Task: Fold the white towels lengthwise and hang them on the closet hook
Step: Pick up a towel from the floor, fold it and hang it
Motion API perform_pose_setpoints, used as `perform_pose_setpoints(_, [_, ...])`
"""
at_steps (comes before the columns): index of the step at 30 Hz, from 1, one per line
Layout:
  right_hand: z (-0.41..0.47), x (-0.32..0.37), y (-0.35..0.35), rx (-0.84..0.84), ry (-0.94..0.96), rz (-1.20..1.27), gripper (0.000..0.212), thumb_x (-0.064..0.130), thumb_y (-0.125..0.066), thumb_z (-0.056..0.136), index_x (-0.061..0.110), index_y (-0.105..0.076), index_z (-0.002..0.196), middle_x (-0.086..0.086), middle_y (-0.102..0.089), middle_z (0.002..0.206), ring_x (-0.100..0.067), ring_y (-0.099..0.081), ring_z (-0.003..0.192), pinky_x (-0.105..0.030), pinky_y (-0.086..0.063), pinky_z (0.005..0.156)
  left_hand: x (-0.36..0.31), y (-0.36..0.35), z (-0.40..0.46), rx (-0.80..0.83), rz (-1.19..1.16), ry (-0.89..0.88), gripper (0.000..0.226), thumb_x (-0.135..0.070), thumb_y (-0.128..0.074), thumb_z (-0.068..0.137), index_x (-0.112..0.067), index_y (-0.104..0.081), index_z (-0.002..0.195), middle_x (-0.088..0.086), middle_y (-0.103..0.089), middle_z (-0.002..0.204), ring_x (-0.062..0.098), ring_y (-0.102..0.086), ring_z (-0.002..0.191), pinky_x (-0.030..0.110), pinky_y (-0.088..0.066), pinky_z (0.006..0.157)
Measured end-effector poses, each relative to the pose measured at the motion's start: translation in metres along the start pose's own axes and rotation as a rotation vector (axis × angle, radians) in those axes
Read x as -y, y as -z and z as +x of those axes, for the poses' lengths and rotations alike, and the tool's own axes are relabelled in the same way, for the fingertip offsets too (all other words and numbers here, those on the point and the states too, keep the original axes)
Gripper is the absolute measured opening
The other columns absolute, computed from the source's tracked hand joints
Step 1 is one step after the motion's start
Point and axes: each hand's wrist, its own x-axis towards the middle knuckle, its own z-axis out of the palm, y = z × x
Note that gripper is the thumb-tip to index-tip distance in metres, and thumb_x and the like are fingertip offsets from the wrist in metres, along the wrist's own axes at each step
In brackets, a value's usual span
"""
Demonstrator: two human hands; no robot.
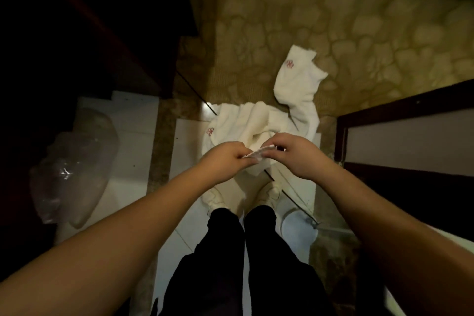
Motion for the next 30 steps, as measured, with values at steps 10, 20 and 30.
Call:
perform_pose_setpoints(10, [-0.108,0.178,0.097,-0.216,0.263,-0.134,0.013,0.016,-0.065,0.096,0.027,-0.072,0.094,0.014,-0.063,0.091,0.01,-0.056,0.086,-0.008,-0.039,0.074,-0.11,0.133,-0.128,-0.133,0.578,-0.234,0.038,-0.058,-0.058,0.09,-0.021,-0.068,0.093,-0.008,-0.064,0.109,0.017,-0.042,0.113,0.035,-0.028,0.091])
perform_pose_setpoints(20, [-0.22,0.283,0.139,-0.582,0.468,0.033,0.034,0.006,-0.059,0.095,0.039,-0.067,0.089,0.018,-0.067,0.095,0.008,-0.059,0.088,-0.002,-0.04,0.076,-0.148,0.191,-0.274,-0.432,0.379,-0.101,0.013,-0.044,-0.068,0.088,-0.038,-0.061,0.097,-0.016,-0.068,0.096,0.003,-0.063,0.088,0.026,-0.052,0.077])
perform_pose_setpoints(30, [-0.309,0.307,0.128,-0.635,0.669,0.157,0.028,0.011,-0.051,0.102,0.033,-0.067,0.096,0.01,-0.07,0.093,0.006,-0.063,0.077,-0.013,-0.052,0.074,-0.101,0.126,-0.435,-0.791,0.369,0.092,0.021,-0.047,-0.068,0.089,-0.038,-0.061,0.107,-0.019,-0.063,0.097,0.0,-0.061,0.085,0.017,-0.041,0.063])
